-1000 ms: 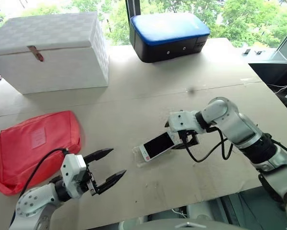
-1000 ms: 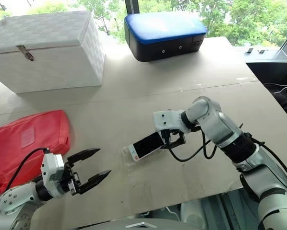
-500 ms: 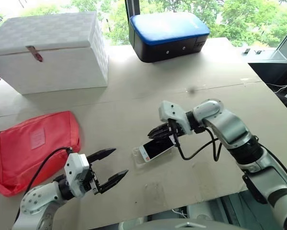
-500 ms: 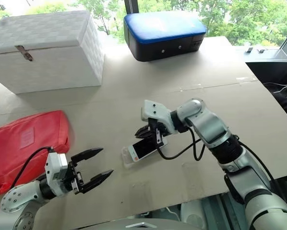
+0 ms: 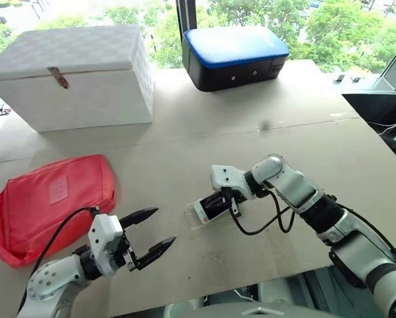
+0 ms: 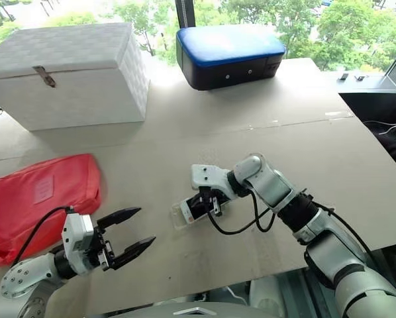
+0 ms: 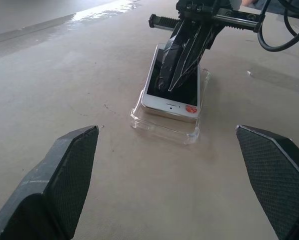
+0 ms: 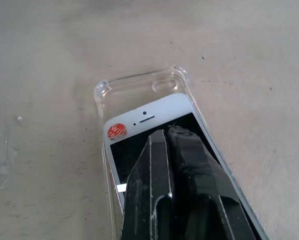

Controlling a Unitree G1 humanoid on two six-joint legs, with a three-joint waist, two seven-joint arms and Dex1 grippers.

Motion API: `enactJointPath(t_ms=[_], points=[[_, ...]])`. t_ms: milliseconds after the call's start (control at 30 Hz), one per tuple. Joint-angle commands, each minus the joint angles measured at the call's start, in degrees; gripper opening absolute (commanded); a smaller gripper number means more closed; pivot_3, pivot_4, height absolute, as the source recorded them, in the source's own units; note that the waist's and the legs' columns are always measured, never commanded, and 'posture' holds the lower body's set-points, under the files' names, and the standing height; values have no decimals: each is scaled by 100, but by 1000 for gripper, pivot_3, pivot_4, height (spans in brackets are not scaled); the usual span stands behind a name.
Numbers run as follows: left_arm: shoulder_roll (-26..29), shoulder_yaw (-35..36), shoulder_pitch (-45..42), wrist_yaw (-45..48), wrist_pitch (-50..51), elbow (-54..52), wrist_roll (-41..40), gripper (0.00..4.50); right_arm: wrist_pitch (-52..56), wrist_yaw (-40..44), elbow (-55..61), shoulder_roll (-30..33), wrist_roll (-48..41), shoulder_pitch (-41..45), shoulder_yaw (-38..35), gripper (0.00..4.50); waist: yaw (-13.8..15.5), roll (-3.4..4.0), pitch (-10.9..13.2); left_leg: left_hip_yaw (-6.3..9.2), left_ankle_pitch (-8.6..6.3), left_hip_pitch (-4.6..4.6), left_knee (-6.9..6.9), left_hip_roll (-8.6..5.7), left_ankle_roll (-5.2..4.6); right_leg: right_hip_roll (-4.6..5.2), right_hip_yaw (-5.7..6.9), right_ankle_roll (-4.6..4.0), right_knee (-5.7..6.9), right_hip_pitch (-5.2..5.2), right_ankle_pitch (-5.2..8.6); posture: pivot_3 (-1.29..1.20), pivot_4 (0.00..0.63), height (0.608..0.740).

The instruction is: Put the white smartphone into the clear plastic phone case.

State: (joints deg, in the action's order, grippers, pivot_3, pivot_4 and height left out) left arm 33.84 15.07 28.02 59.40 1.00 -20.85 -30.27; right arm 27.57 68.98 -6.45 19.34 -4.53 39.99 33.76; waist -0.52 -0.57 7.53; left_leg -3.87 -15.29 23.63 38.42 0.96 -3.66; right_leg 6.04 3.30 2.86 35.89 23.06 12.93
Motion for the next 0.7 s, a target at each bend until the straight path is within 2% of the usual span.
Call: enactJointPath(t_ms=[33, 200, 333, 433, 533, 600, 633, 700], points=[[122, -131, -151, -80, 133, -145, 106, 4500, 771, -44, 437, 133, -589, -188, -675, 52, 8, 1, 3, 1, 0, 2, 1, 0, 0, 1, 6, 0, 0, 0, 0, 0, 150, 734], [280, -345, -417, -52, 397, -58, 167, 4500, 1689, -163, 1660, 520, -1372, -250, -1514, 52, -15, 1, 28, 4, 22, 22, -2, 0, 5, 7, 9, -1, -3, 18, 0, 0, 150, 734], [355, -532, -546, 47, 416, 10, 248, 3544, 1857, -521, 2198, 1046, -1276, -484, -1795, 0, -20, 2, 29, 5, 21, 23, -19, 10, 9, 6, 11, -3, -3, 27, 1, 0, 150, 734], [394, -687, -666, 102, 409, 110, 347, 2538, 1597, -795, 2238, 1616, -799, -753, -1651, 0, -15, 4, 35, 0, 18, 23, -19, 10, 12, 6, 9, -6, -7, 28, 3, 0, 150, 734], [443, -813, -755, 170, 370, 225, 465, 1336, 1503, -921, 2233, 1850, -683, -912, -1608, 0, -9, -4, 44, -6, 14, 25, -17, 6, 4, 2, 8, -5, -8, 28, 3, 0, 150, 734], [466, -859, -806, 205, 358, 290, 496, 330, 1465, -953, 2220, 1901, -640, -955, -1564, 0, -30, -2, 49, -7, 5, 25, -14, 7, -11, 0, 4, -4, -8, 29, 3, 0, 150, 734], [487, -885, -837, 219, 350, 326, 524, 83, 1429, -958, 2201, 1928, -589, -973, -1510, 0, -35, -3, 50, -10, 5, 25, -13, 11, -12, -1, -1, -4, -8, 30, 3, 0, 150, 734], [495, -920, -926, 246, 307, 430, 586, 83, 1333, -965, 2124, 1932, -471, -982, -1360, 0, -26, -6, 51, -12, 5, 23, -12, 20, -13, -4, 1, -4, -7, 31, 3, 0, 150, 734]])
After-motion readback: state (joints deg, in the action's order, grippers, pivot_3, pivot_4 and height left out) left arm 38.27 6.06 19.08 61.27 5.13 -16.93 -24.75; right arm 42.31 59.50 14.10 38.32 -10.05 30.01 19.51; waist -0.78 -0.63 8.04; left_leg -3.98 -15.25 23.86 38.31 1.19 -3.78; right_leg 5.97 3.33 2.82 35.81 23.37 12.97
